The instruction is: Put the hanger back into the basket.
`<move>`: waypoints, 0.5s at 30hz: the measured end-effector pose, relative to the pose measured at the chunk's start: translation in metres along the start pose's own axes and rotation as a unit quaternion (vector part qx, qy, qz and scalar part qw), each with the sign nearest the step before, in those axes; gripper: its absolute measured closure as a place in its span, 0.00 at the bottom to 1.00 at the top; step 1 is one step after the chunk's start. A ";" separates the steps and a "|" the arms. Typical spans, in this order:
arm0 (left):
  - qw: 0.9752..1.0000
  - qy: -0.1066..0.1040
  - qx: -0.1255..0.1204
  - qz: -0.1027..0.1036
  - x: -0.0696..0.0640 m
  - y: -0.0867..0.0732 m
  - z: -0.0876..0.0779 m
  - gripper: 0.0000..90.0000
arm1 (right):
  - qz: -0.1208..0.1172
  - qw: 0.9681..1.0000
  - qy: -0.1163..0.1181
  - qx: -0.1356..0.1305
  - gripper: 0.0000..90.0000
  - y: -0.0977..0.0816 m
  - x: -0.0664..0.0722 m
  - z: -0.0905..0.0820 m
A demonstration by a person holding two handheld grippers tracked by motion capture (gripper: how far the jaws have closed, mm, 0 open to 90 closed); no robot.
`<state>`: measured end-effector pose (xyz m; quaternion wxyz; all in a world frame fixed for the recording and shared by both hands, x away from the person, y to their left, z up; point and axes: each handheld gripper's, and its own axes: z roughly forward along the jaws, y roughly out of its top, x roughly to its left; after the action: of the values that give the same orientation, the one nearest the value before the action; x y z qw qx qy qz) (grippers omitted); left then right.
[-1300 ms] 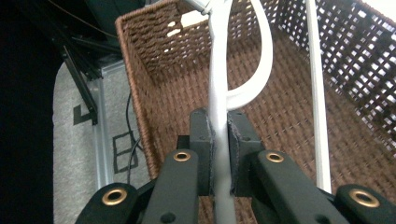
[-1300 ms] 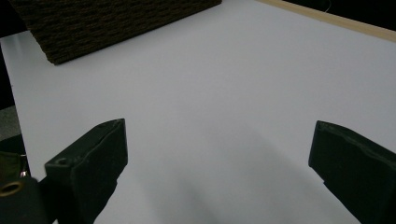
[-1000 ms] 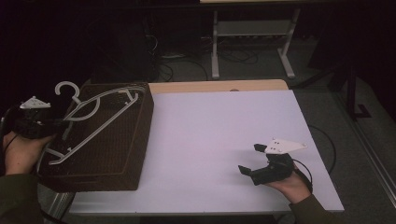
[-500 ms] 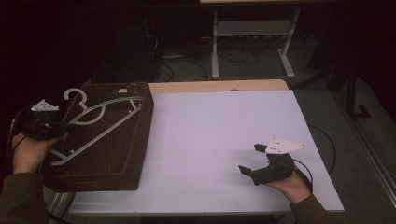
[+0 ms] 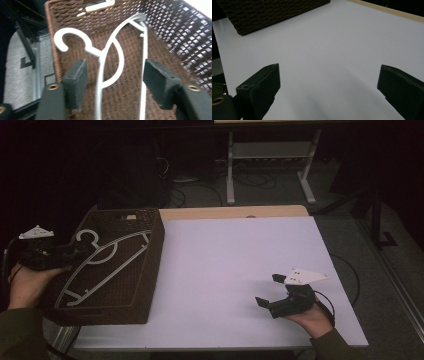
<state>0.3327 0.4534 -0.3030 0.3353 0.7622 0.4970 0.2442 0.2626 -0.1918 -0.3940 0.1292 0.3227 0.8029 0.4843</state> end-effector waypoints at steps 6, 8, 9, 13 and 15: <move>0.999 -0.027 -0.026 -0.009 -0.013 0.006 0.001 0.25 | 0.000 1.000 -0.003 -0.002 0.05 0.000 -0.002 0.000; 0.999 -0.029 -0.032 -0.007 -0.018 0.008 0.001 0.23 | 0.002 1.000 -0.003 -0.002 0.05 0.000 -0.002 -0.001; 0.999 -0.031 -0.038 -0.010 -0.021 0.010 0.001 0.22 | 0.002 1.000 -0.003 -0.003 0.05 0.000 -0.002 -0.001; 0.997 -0.040 -0.063 -0.016 -0.032 0.015 -0.002 0.18 | 0.001 1.000 -0.007 -0.009 0.05 0.002 -0.004 -0.004; 0.996 -0.048 -0.073 -0.018 -0.037 0.017 -0.003 0.18 | 0.003 1.000 -0.009 -0.011 0.05 0.003 -0.005 -0.005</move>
<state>0.3262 0.4153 -0.2895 0.4180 0.7373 0.4746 0.2374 0.2647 -0.1974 -0.3892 0.1383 0.3280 0.7953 0.4907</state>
